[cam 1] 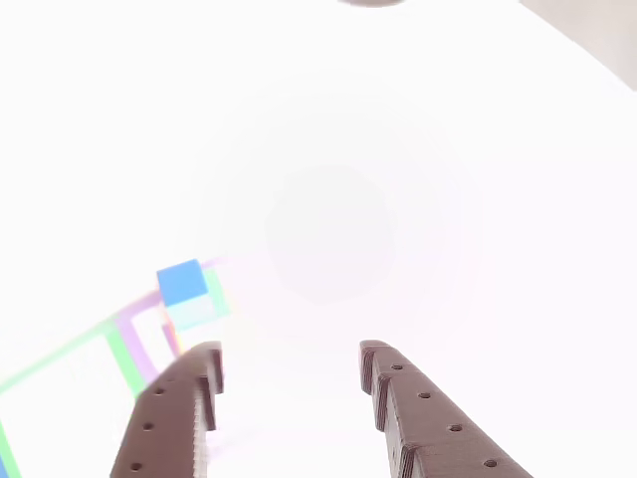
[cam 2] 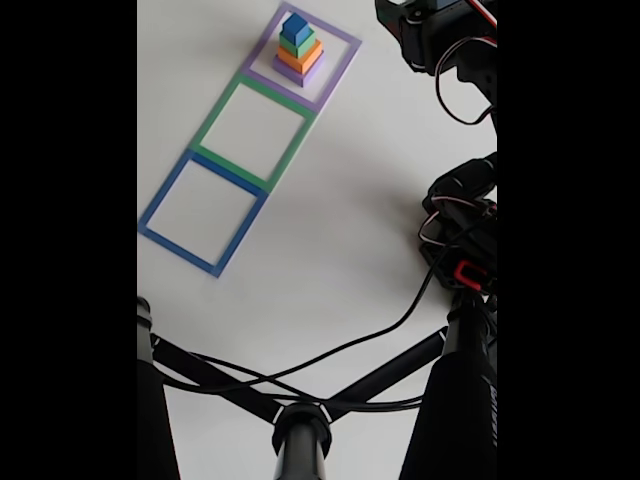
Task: Tower of hanoi
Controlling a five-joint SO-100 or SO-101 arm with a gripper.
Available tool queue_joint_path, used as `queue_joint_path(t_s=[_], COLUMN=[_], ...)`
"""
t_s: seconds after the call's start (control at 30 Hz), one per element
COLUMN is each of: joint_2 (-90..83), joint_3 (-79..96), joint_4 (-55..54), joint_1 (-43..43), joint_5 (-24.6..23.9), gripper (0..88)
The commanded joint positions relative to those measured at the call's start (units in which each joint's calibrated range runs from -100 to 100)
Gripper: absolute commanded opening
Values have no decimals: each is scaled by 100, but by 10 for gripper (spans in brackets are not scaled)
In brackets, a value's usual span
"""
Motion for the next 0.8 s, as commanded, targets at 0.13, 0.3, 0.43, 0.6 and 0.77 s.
queue_joint_path(t_s=[0.13, 0.3, 0.43, 0.6, 0.77], joint_2=[-534, -275, -203, 161, 1122], joint_3=[1858, 3612, 3640, 3722, 3849], joint_4=[-2304, -5017, -4984, -5357, -6353], joint_1=[107, 117, -56, -372, -554], joint_5=[59, 59, 59, 59, 59], gripper=[263, 304, 302, 298, 300])
